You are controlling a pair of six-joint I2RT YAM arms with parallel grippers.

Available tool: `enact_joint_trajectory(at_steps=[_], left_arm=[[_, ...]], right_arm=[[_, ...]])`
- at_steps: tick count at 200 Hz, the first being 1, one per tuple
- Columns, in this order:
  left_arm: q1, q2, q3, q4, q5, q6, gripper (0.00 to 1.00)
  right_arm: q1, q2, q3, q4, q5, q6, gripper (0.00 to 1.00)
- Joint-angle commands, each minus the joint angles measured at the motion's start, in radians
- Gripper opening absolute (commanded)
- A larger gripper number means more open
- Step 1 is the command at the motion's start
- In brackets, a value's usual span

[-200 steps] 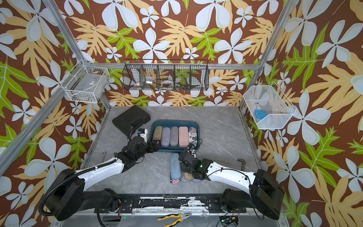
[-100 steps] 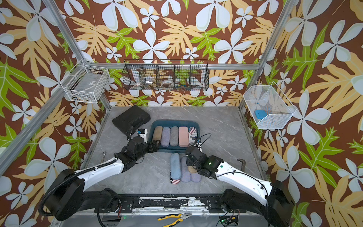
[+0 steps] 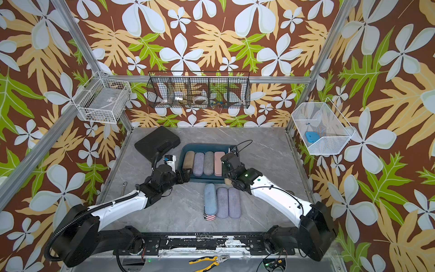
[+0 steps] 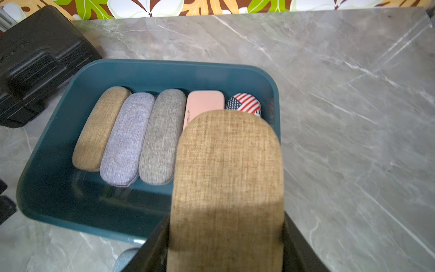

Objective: Put the glasses cases into the storage boxes
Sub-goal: Pick up the glasses case, then place the glasses case in the storage box.

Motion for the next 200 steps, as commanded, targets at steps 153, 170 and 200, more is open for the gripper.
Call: enact_joint_trajectory(at_steps=[153,170,200], left_arm=[[0.000,-0.049,-0.056,0.028,-0.011,-0.010,0.93],[0.000,-0.049,-0.056,0.028,-0.010,-0.009,0.93],[0.000,-0.043,-0.056,0.028,-0.010,-0.009,0.92]], right_arm=[[-0.129,0.531,0.329,0.020,0.131,-0.147,0.60],[-0.135,0.539,0.327,0.019,0.133,-0.145,0.60],[-0.145,0.557,0.321,0.013,0.141,-0.138,0.61]])
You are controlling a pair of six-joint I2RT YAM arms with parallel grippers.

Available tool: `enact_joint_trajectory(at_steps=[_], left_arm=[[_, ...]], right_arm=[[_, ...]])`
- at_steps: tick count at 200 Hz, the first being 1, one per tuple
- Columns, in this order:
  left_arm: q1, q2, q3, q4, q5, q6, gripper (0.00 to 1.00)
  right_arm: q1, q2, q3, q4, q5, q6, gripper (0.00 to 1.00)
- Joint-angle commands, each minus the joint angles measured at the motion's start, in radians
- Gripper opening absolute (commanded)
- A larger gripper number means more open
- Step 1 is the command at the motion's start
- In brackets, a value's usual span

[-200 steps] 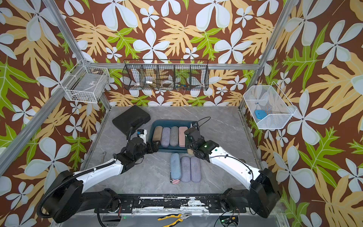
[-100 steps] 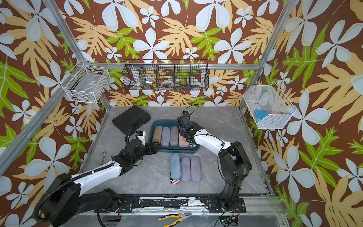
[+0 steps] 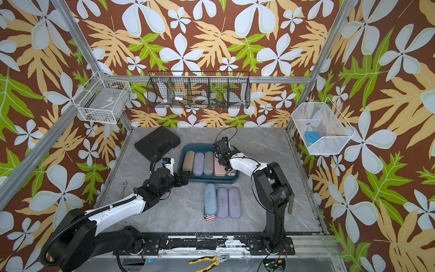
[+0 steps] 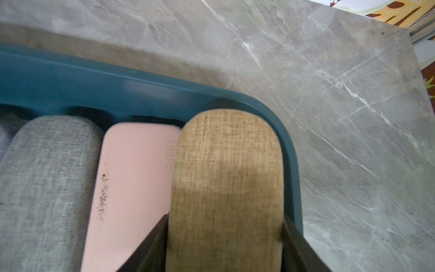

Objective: Put the glasses cases into the storage boxes
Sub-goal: Place the glasses case in the storage box.

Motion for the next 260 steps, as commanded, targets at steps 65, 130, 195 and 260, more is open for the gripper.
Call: enact_joint_trajectory(at_steps=[65,130,195,260], left_arm=[[0.000,0.002,-0.009,0.026,-0.003,-0.009,0.93],[0.000,-0.002,-0.011,0.022,0.000,-0.010,0.93],[-0.001,-0.017,-0.006,0.018,0.030,-0.038,0.93],[-0.102,0.024,0.057,-0.020,0.049,-0.163,0.92]], right_arm=[[-0.018,0.010,-0.029,-0.009,0.018,0.019,0.62],[-0.019,-0.037,-0.076,0.012,0.030,0.051,0.73],[-0.018,-0.125,-0.059,0.012,0.031,0.020,0.77],[-0.018,-0.240,-0.091,0.059,0.018,-0.008,0.78]])
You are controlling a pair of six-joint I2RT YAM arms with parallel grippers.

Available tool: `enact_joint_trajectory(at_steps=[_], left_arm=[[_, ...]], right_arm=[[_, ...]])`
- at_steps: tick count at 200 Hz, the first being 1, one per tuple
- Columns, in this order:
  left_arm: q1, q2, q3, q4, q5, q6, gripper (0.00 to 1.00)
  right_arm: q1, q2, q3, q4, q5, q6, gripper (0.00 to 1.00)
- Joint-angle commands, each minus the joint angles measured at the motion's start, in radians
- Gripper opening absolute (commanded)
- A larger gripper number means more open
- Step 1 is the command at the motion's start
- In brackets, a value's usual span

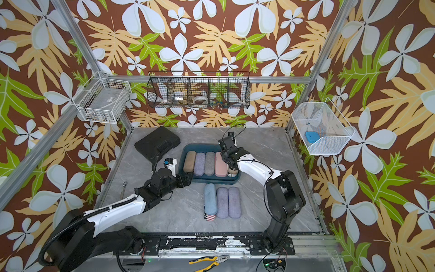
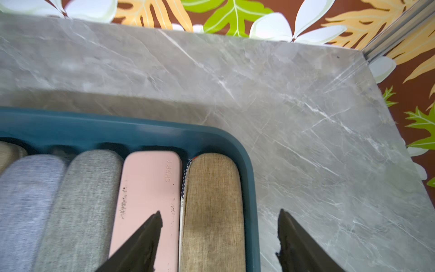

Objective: Put the glasses cases into the storage boxes
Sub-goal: Place the glasses case in the storage box, then pick up the glasses case.

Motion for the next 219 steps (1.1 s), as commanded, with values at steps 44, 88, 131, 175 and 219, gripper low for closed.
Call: enact_joint_trajectory(at_steps=[44,88,131,175,219], left_arm=[[-0.121,0.117,0.087,-0.067,-0.007,-0.191,0.94],[-0.201,0.193,0.150,-0.100,-0.020,-0.213,0.92],[-0.239,0.236,0.234,-0.227,-0.039,-0.182,0.92],[-0.304,0.313,0.309,-0.350,-0.047,-0.158,0.92],[-0.354,0.371,0.374,-0.440,-0.067,-0.160,0.93]], right_arm=[[-0.001,-0.130,-0.104,0.041,0.053,-0.027,0.78],[-0.004,-0.227,-0.233,0.083,0.063,-0.008,0.78],[-0.037,-0.325,-0.353,0.123,0.053,0.017,0.77],[-0.078,-0.408,-0.434,0.144,0.027,0.019,0.78],[-0.128,-0.465,-0.498,0.168,-0.023,0.012,0.77]])
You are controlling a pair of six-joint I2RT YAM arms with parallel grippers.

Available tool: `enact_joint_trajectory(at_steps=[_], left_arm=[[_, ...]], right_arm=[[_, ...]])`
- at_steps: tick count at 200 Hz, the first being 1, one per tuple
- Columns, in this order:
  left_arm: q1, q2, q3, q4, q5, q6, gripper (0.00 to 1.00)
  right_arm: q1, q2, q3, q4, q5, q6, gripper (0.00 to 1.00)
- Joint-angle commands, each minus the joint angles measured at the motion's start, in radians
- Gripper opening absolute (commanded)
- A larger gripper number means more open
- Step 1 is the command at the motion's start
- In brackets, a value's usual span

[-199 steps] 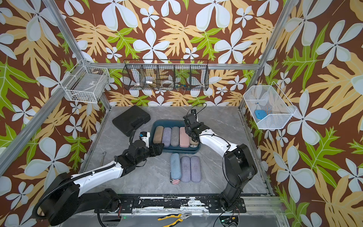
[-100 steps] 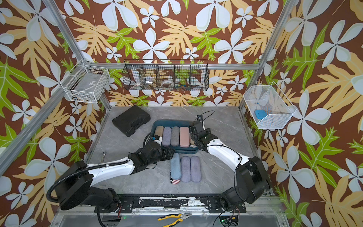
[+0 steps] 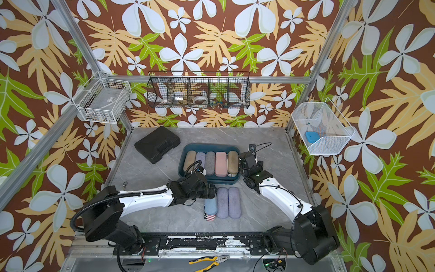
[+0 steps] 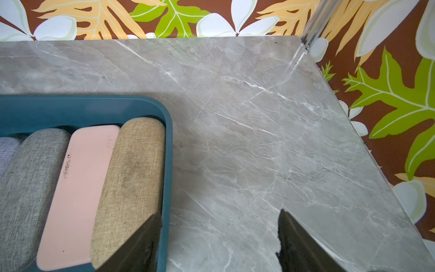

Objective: Put the glasses cases into the storage boxes
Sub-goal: Pick up the glasses case.

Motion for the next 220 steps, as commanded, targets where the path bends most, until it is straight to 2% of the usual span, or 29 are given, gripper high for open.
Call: enact_joint_trajectory(at_steps=[1,37,82,100,123,153,220], left_arm=[[-0.014,0.015,0.021,-0.071,-0.025,0.005,0.93],[-0.041,0.038,0.045,-0.093,-0.034,-0.011,0.92],[-0.061,0.084,0.070,-0.113,-0.033,-0.022,0.86],[-0.063,0.089,0.071,-0.121,-0.040,-0.027,0.82],[-0.064,0.076,0.073,-0.130,-0.054,-0.029,0.71],[-0.065,0.064,0.078,-0.148,-0.068,-0.019,0.66],[-0.067,0.009,0.044,-0.148,-0.073,-0.026,0.66]], right_arm=[[-0.020,-0.024,-0.020,0.034,-0.036,0.000,0.77],[-0.041,-0.055,-0.060,0.054,-0.064,-0.007,0.77],[-0.074,-0.099,-0.086,0.058,-0.092,-0.018,0.77],[-0.080,-0.110,-0.092,0.055,-0.092,-0.024,0.77],[-0.083,-0.117,-0.102,0.055,-0.092,-0.018,0.77],[-0.083,-0.110,-0.103,0.058,-0.105,-0.007,0.77],[-0.083,-0.095,-0.099,0.058,-0.106,-0.005,0.77]])
